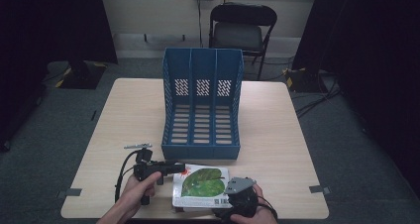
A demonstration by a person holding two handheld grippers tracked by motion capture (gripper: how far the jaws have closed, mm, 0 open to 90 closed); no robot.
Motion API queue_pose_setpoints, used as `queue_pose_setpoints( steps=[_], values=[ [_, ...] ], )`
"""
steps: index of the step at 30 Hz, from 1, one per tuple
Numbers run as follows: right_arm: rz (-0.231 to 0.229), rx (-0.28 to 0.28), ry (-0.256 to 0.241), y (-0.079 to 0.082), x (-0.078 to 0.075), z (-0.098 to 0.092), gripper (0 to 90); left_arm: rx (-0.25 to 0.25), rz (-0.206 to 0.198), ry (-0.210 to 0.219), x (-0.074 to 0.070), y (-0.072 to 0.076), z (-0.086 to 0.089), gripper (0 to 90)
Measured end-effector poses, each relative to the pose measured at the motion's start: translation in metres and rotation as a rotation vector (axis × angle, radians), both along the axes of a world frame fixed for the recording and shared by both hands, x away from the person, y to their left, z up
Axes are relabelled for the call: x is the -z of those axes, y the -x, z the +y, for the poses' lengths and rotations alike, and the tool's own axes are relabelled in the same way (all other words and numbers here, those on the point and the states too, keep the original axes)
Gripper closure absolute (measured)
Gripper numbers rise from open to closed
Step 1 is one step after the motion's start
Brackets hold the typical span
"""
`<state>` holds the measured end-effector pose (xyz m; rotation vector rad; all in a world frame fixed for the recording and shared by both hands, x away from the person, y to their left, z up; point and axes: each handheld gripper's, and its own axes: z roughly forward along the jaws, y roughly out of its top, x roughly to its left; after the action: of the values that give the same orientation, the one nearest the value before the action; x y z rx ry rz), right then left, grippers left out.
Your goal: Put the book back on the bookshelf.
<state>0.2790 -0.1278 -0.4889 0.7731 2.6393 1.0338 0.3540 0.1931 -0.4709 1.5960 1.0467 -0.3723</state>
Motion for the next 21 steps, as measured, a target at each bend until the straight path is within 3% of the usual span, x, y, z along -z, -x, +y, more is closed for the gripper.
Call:
queue_pose_setpoints(
  steps=[2,6,10,13,16,20,21],
  values=[
    [-0.012,0.019,0.026,-0.001,0.001,0.002,0.0,-0.002,0.002,0.008,-0.001,0.001,0.0,28.3],
    [0.013,0.027,0.01,-0.003,0.001,0.0,0.0,0.002,-0.005,0.02,-0.002,0.0,-0.001,28.3],
    [0.027,0.029,-0.004,-0.003,-0.001,-0.001,1.4,0.021,0.008,0.073,0.002,0.0,-0.001,26.4],
    [0.042,0.036,-0.019,-0.003,-0.002,-0.003,3.6,0.039,0.013,0.062,0.003,0.001,-0.003,27.1],
    [0.067,0.045,-0.039,-0.006,-0.001,-0.006,4.9,0.065,0.029,0.035,0.004,0.003,-0.006,31.9],
    [0.083,0.055,-0.075,-0.007,-0.001,-0.007,6.7,0.113,0.061,0.039,0.007,0.008,-0.017,41.2],
    [0.082,0.053,-0.075,-0.007,-0.001,-0.007,6.8,0.126,0.067,0.019,0.008,0.008,-0.02,42.7]
  ],
)
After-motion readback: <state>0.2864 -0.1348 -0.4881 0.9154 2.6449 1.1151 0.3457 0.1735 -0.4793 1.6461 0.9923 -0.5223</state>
